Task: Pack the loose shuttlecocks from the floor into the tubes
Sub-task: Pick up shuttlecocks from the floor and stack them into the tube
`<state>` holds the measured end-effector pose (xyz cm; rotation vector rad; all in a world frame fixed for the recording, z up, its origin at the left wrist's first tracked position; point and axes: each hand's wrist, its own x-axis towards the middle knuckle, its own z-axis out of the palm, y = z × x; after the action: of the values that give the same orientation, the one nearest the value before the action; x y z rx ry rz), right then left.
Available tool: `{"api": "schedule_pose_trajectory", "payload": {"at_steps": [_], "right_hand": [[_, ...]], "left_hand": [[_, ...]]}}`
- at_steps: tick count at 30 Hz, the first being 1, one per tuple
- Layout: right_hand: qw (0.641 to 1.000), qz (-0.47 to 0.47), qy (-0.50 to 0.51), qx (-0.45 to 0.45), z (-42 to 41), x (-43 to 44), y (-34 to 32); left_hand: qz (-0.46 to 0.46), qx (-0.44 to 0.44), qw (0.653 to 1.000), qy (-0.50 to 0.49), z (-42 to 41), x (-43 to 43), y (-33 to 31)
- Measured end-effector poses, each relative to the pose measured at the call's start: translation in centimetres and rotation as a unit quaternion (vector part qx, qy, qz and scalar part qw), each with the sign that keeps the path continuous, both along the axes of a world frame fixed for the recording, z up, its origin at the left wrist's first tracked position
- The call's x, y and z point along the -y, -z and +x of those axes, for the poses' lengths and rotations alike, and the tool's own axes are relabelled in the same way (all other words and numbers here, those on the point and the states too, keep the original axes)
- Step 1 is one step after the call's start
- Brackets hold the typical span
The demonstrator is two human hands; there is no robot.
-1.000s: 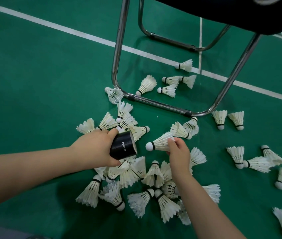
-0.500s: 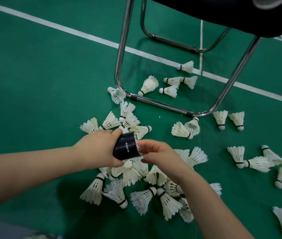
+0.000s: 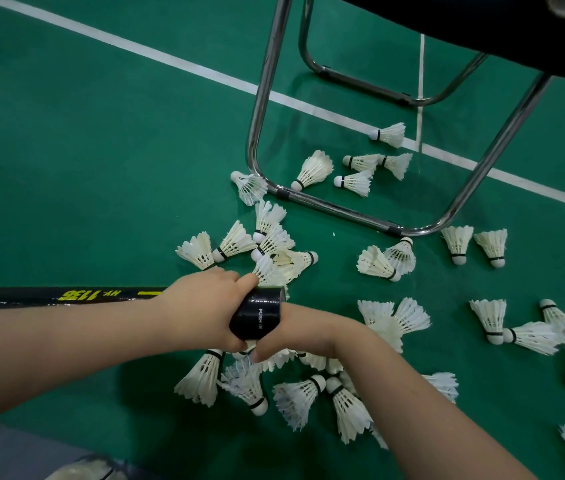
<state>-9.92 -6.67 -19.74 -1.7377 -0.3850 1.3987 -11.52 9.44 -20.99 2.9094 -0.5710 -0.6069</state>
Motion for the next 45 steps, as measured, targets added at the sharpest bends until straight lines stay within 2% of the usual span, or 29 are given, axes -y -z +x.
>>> {"api": "schedule_pose_trajectory", "payload": {"at_steps": [3, 6, 11, 15, 21, 26, 32, 37, 41, 43, 45], "right_hand": [[0.995, 0.052, 0.076, -0.035, -0.5, -1.0, 1.4], [0.963, 0.08, 0.253, -0.047, -0.2, -2.3, 3.1], [0.903, -0.025, 0.416, 0.107, 2.7, -2.3, 3.7], [0.89, -0.179, 0.341, 0.245, 4.6, -1.8, 5.7], [0.867, -0.29, 0.242, 0.325, 6.1, -3.2, 8.8], [0.826, -0.391, 0.147, 0.379, 5.8, -3.7, 8.8], [0.819, -0.337, 0.223, 0.407, 5.2, -3.1, 8.7], [0.81, -0.179, 0.392, 0.397, 3.4, -2.0, 6.9], [0.789, -0.093, 0.456, 0.401, 1.8, -1.9, 4.9], [0.803, -0.058, 0.45, 0.386, 1.0, -2.3, 4.3], [0.833, -0.027, 0.423, 0.357, 0.2, -2.6, 3.8]], "left_hand": [[-0.009, -0.001, 1.0, -0.017, -0.3, -1.0, 0.4], [-0.022, -0.01, 0.998, -0.057, -0.2, -2.1, 0.6], [-0.029, -0.015, 0.994, -0.106, 0.2, -4.3, 1.3], [-0.016, -0.018, 0.992, -0.125, 0.3, -5.8, 1.8], [-0.023, -0.01, 0.988, -0.149, 0.7, -6.9, 2.0], [-0.031, -0.018, 0.987, -0.159, 0.6, -7.1, 2.7], [-0.032, -0.018, 0.986, -0.162, 1.1, -6.5, 2.7], [-0.039, -0.008, 0.987, -0.158, 1.6, -5.7, 2.3], [-0.042, -0.008, 0.987, -0.154, 1.6, -5.0, 2.0], [-0.041, -0.007, 0.988, -0.15, 1.5, -4.6, 1.9], [-0.044, -0.004, 0.988, -0.147, 1.3, -4.1, 1.8]]}}
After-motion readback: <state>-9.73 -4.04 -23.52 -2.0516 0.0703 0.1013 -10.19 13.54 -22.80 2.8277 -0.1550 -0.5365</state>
